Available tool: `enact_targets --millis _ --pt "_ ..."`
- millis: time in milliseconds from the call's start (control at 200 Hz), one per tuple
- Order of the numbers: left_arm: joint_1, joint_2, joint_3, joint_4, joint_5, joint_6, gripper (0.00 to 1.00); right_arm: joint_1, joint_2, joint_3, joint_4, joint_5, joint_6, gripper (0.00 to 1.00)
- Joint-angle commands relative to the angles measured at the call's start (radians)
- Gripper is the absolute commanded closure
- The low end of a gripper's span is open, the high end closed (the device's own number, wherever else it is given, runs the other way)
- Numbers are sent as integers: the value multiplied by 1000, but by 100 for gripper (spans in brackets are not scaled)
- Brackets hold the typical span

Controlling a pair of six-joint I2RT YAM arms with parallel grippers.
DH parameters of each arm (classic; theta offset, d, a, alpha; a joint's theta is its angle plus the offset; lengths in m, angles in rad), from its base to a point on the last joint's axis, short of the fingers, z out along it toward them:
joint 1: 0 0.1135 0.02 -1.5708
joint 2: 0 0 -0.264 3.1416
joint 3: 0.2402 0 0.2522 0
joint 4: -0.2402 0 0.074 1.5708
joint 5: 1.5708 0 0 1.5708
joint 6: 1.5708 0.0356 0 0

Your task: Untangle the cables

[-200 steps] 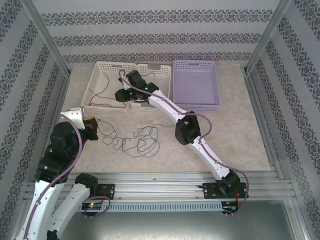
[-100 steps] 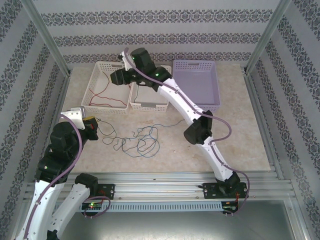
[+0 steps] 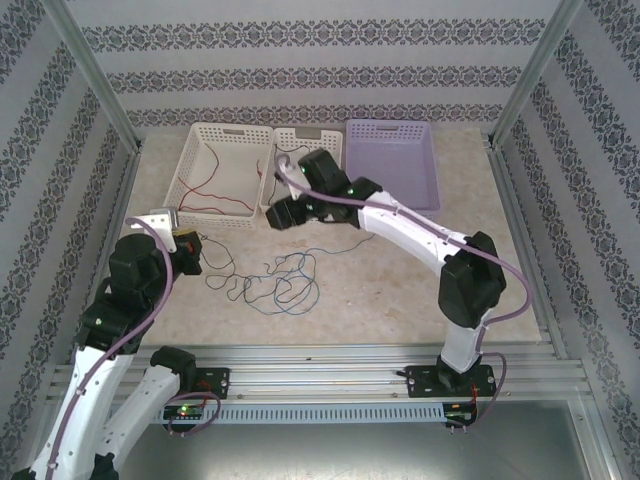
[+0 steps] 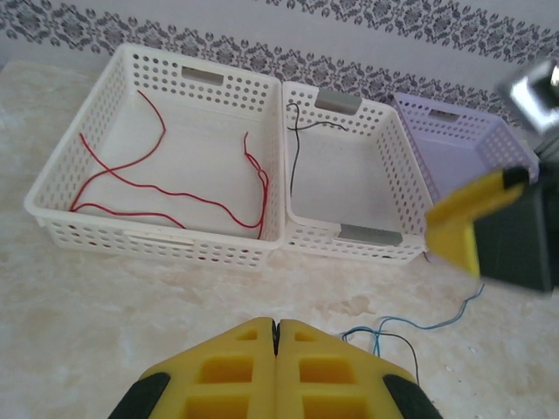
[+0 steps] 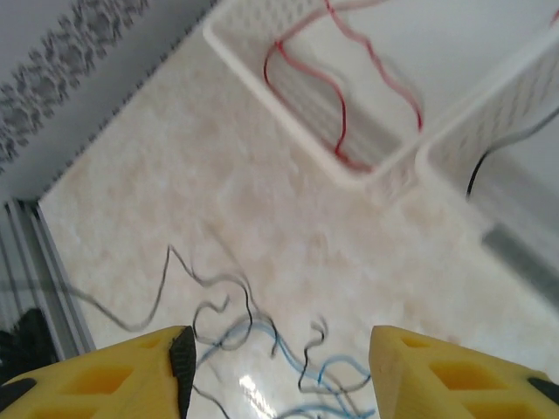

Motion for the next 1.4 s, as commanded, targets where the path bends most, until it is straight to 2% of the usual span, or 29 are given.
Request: enact_targets --millis 0,140,300,430,585,1064,1169,1394 --pt "9 28 52 63 49 -31 100 45 -81 -175 137 31 0 44" --pt "7 40 62 82 51 -43 100 98 -93 -356 224 61 43 44" --pt "7 45 21 106 44 -44 100 137 -52 -417 307 98 110 44" --pt "7 35 14 94 27 -27 100 158 -13 -414 377 134 163 43" --pt "7 39 12 65 21 -11 100 182 59 -373 368 189 215 44" --pt "6 28 6 55 6 7 100 184 161 -368 445 283 372 53" --pt "7 28 7 53 3 9 100 184 177 -371 462 299 388 57" --pt "6 27 6 50 -2 10 100 183 145 -396 479 403 382 71"
